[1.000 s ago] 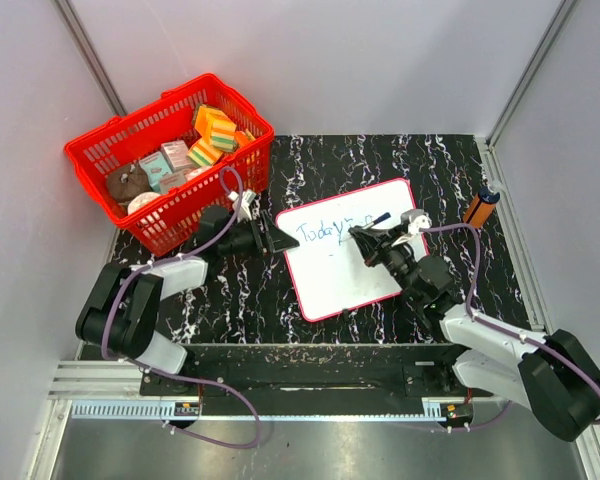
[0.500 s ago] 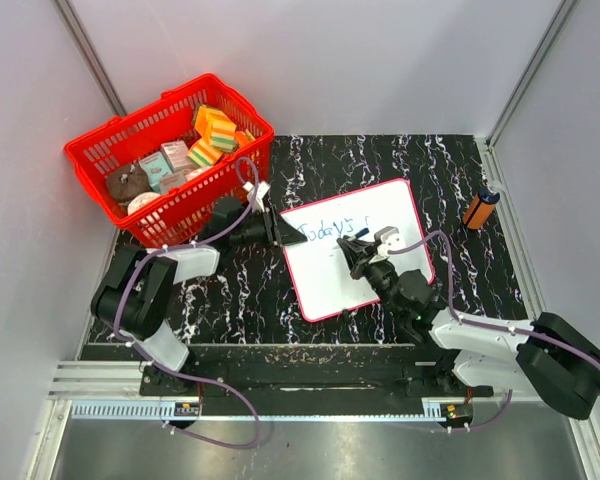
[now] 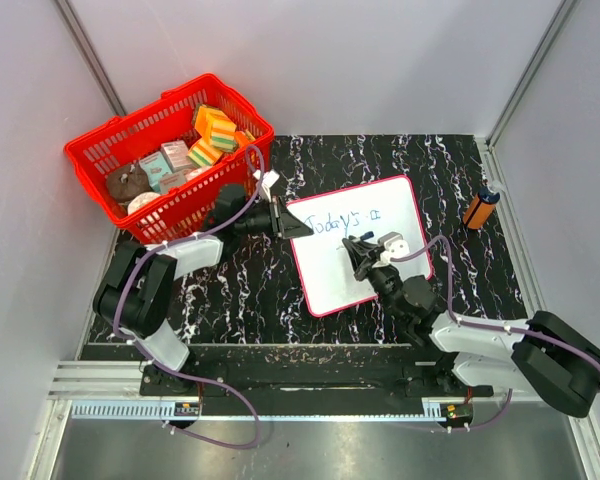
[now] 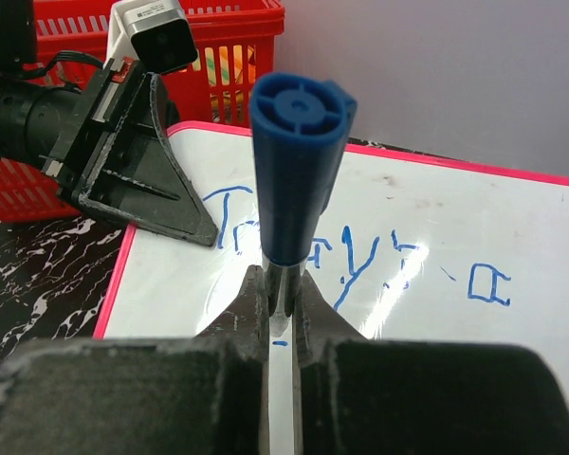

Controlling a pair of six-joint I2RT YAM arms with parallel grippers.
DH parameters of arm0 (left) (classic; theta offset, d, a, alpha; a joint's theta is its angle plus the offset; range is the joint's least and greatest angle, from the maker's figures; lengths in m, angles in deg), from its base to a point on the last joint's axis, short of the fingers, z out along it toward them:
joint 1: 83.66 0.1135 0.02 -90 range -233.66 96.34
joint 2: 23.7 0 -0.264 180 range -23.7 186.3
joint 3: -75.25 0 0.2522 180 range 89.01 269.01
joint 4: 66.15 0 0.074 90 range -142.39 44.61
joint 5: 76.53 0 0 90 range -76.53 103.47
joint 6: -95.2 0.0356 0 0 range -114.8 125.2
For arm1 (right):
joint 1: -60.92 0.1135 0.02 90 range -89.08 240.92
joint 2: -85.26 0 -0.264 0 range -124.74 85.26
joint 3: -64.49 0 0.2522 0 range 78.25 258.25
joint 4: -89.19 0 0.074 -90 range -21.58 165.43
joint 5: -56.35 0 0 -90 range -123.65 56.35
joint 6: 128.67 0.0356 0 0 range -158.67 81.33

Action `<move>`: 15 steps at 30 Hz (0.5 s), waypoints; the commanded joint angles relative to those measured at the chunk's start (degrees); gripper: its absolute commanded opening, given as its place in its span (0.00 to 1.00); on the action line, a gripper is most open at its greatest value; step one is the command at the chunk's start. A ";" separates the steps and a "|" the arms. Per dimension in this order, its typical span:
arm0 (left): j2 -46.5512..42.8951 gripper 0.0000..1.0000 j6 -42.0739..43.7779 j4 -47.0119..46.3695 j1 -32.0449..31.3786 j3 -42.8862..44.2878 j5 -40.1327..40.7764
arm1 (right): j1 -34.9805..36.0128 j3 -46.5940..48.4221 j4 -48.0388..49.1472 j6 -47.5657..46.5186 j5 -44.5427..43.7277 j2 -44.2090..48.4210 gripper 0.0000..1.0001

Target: Write a sentence on the whiteboard

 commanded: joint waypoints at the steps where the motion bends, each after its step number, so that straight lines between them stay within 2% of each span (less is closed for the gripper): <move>1: -0.85 0.00 9.09 10.08 0.53 3.38 2.30 | 0.67 -0.56 3.35 -1.29 -1.48 3.22 0.00; 15: 0.29 0.00 11.04 11.93 0.62 3.20 1.16 | 0.85 0.50 5.45 -1.81 -2.01 -1.87 0.00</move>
